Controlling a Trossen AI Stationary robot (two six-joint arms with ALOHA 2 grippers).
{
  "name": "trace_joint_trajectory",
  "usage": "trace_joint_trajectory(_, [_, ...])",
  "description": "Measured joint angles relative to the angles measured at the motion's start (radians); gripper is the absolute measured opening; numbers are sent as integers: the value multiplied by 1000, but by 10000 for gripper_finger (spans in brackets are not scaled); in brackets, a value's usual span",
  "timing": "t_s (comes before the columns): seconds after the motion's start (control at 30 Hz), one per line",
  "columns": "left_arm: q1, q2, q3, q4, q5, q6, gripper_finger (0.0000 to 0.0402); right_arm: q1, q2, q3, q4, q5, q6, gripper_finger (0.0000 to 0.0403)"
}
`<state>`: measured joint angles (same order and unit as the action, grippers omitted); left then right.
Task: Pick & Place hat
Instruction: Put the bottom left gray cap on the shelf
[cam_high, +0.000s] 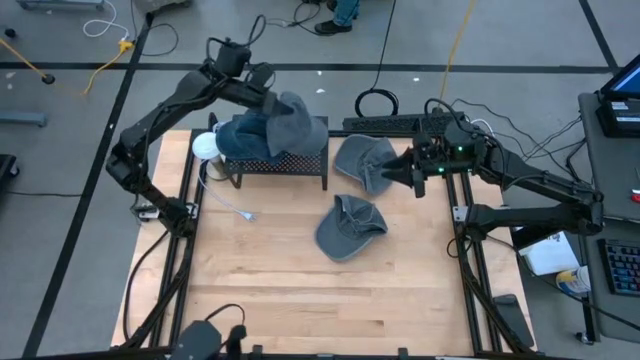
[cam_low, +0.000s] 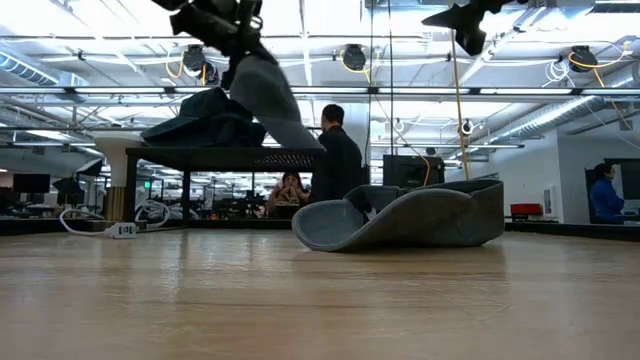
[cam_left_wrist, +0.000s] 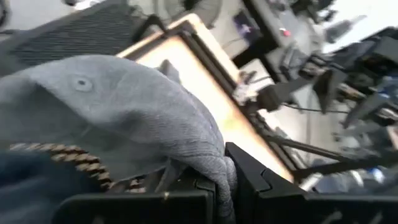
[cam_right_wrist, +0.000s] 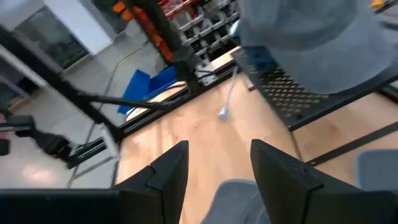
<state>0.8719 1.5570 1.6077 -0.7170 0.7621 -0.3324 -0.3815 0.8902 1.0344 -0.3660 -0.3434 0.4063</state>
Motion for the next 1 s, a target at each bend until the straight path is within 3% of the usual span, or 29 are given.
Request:
trace_joint_trajectory(0.3, [27,-16,1,-79,-109,75,15,-1,0,0,41,2,-4,169])
trace_joint_trajectory(0.6, [-42,29,1,-108,-167,139,15,-1,0,0,49,2,-8,169])
trace_joint_trajectory(0.83, [-66,64,0,-247,-378,147,15,-1,0,0,49,2,-11,169])
trace_joint_trajectory(1.0, [-76,78,0,-268,-404,167,15,-1,0,0,50,2,-29,169])
